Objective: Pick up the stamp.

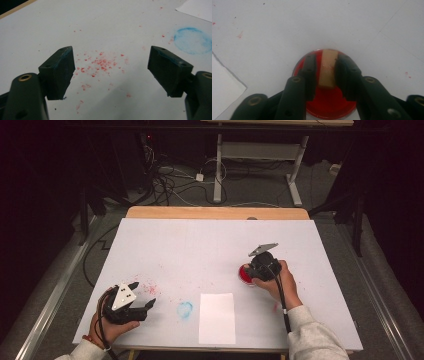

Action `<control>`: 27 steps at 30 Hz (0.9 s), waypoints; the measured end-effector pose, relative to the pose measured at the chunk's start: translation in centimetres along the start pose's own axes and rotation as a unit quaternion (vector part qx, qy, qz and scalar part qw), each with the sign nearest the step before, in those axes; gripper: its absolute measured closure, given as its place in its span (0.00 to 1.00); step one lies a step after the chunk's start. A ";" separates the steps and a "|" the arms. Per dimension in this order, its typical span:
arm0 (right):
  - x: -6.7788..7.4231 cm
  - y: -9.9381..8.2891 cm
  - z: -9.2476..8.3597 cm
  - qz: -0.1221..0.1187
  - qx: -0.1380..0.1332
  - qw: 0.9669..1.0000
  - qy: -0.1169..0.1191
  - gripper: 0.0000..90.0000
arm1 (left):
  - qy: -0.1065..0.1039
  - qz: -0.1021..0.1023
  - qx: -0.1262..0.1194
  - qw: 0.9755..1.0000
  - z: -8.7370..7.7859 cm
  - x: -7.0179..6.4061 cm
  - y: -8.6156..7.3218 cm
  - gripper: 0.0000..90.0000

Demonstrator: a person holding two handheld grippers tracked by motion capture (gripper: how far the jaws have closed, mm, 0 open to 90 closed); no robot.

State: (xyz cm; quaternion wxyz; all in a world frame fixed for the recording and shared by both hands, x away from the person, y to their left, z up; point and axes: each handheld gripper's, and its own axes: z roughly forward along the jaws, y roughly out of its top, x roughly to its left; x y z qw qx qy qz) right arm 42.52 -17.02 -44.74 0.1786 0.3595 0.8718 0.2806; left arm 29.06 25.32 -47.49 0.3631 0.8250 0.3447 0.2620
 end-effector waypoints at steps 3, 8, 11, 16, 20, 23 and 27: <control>-0.1 -0.1 0.1 -0.002 -0.002 1.000 0.000 0.84 | -0.001 0.001 0.000 1.000 0.0 -0.1 -0.1 0.23; -0.2 -0.3 0.0 -0.007 -0.006 1.000 0.002 0.85 | -0.005 0.004 0.002 1.000 0.2 0.0 -0.1 0.23; -0.3 -0.3 -0.1 -0.005 -0.010 1.000 0.003 0.85 | -0.007 0.004 0.002 1.000 0.3 0.1 -0.1 0.23; -0.3 -0.3 -0.9 -0.007 -0.024 1.000 0.002 0.85 | -0.014 0.011 -0.003 1.000 0.3 0.1 0.1 0.23; -0.1 -0.1 -2.0 -0.010 -0.040 0.999 0.000 0.85 | -0.022 0.017 -0.009 1.000 0.3 0.0 0.0 0.23; 0.1 0.1 -3.0 -0.014 -0.056 0.998 -0.002 0.85 | -0.025 0.018 -0.012 0.999 0.3 0.0 0.1 0.22; 0.3 0.3 -4.4 -0.021 -0.071 0.997 -0.003 0.85 | -0.025 0.020 -0.009 0.999 0.4 -0.1 0.1 0.22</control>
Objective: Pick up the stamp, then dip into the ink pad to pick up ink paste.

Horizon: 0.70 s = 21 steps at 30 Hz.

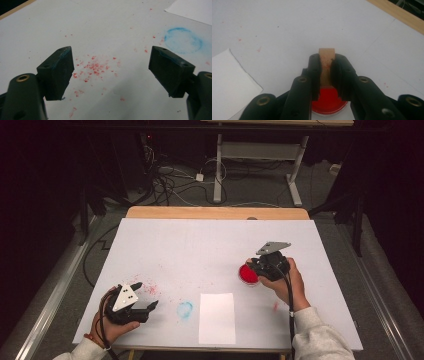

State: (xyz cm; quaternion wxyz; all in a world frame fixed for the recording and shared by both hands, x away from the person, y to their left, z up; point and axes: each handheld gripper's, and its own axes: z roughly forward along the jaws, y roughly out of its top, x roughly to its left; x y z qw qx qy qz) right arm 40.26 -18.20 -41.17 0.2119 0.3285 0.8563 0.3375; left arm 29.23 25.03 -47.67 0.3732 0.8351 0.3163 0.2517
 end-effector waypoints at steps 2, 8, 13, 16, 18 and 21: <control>0.0 0.2 -0.7 -0.002 -0.010 1.000 -0.003 0.85 | -0.002 0.000 0.003 1.000 0.1 0.0 0.0 0.22; -0.1 1.1 -3.1 -0.002 -0.043 0.999 -0.005 0.85 | 0.002 -0.002 0.010 1.000 0.1 0.1 -0.1 0.22; -0.1 1.5 -5.0 0.000 -0.068 0.998 -0.010 0.85 | 0.002 0.000 0.013 1.000 0.2 0.0 -0.1 0.22; 0.2 1.6 -5.5 -0.003 -0.072 0.997 -0.011 0.85 | 0.001 0.002 0.012 1.000 0.2 0.0 0.0 0.22; 0.3 1.5 -5.4 -0.006 -0.070 0.997 -0.011 0.85 | 0.003 0.007 0.012 1.000 0.2 -0.1 0.1 0.22; 0.4 1.5 -5.3 -0.006 -0.066 0.998 -0.013 0.85 | 0.002 0.007 0.015 1.000 0.4 -0.2 0.1 0.22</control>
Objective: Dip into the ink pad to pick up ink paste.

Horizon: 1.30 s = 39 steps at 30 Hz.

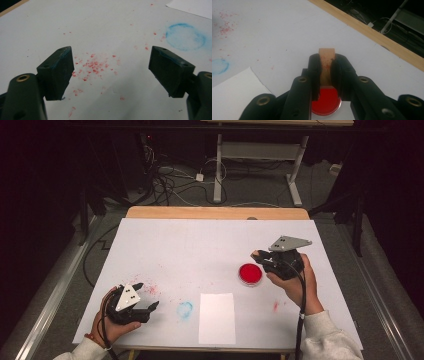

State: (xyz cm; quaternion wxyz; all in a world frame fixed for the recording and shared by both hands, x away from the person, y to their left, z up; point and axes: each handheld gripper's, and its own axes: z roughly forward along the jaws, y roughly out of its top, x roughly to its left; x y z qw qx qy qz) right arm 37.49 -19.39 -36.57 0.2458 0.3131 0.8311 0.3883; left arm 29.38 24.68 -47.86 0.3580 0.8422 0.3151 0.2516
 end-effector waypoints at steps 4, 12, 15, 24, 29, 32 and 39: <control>0.2 -0.3 0.9 -0.004 0.012 1.000 0.001 0.85 | 0.000 0.000 -0.003 1.000 -0.1 0.0 0.0 0.22; -0.1 -1.9 3.2 0.001 0.053 0.999 0.003 0.85 | 0.001 0.000 0.001 1.000 0.1 0.0 0.1 0.22; -0.3 -3.1 4.5 0.010 0.074 0.997 0.007 0.85 | 0.000 0.001 0.001 1.000 0.1 0.0 0.1 0.22; -0.3 -4.8 7.2 0.008 0.108 0.994 -0.007 0.85 | -0.002 0.001 0.005 1.000 0.3 0.0 0.1 0.22; -0.5 -5.3 7.9 0.008 0.117 0.993 -0.011 0.85 | -0.004 0.004 0.007 1.000 0.3 0.0 0.1 0.22; -0.6 -5.4 7.9 0.013 0.116 0.993 -0.009 0.85 | -0.003 0.003 0.007 1.000 0.4 0.0 0.1 0.22; -0.5 -5.5 8.0 0.008 0.119 0.993 -0.011 0.85 | -0.005 0.004 0.008 1.000 0.3 0.0 0.1 0.22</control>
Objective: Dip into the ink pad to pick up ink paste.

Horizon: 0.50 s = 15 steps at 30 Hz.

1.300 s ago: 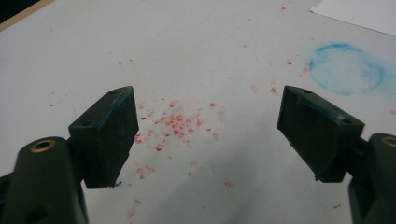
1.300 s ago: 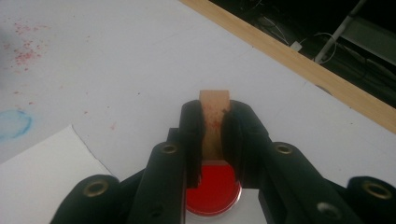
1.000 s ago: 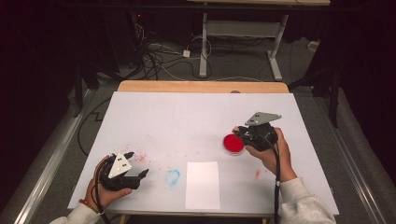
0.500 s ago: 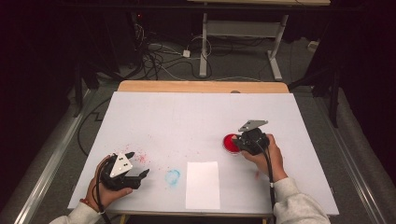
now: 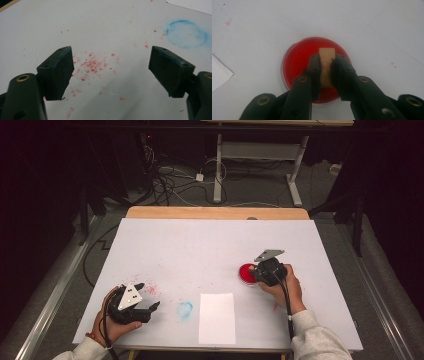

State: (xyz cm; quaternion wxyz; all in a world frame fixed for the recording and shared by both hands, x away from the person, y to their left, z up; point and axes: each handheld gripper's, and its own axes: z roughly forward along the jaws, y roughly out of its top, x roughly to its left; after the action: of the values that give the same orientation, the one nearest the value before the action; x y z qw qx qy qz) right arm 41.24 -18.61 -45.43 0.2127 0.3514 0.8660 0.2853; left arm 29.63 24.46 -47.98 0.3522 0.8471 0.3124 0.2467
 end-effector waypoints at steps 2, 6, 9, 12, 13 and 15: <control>0.0 -0.1 0.1 0.004 -0.001 1.000 0.001 0.85 | 0.000 0.002 0.000 1.000 0.0 -0.1 0.0 0.22; -0.2 -0.4 0.2 0.017 -0.001 1.000 0.007 0.85 | 0.002 0.002 -0.001 1.000 -0.1 -0.1 0.1 0.22; -0.3 -0.5 0.3 0.023 -0.005 1.000 0.013 0.85 | 0.003 0.006 -0.003 1.000 -0.1 0.0 0.1 0.22; -0.3 -0.5 0.3 0.019 -0.004 1.000 0.011 0.85 | 0.001 0.003 0.000 1.000 -0.1 -0.1 0.1 0.22; -0.2 -0.4 0.3 0.016 -0.003 1.000 0.009 0.85 | 0.003 0.008 -0.003 1.000 -0.1 0.0 0.1 0.22; -0.1 -0.4 0.3 0.015 -0.001 1.000 0.006 0.85 | 0.003 0.008 -0.002 1.000 0.0 -0.1 0.1 0.22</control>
State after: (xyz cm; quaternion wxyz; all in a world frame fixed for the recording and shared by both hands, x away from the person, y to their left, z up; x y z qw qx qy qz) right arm 41.31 -18.83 -45.88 0.2035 0.3624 0.8617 0.2910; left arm 29.62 24.38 -47.90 0.3509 0.8482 0.3062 0.2524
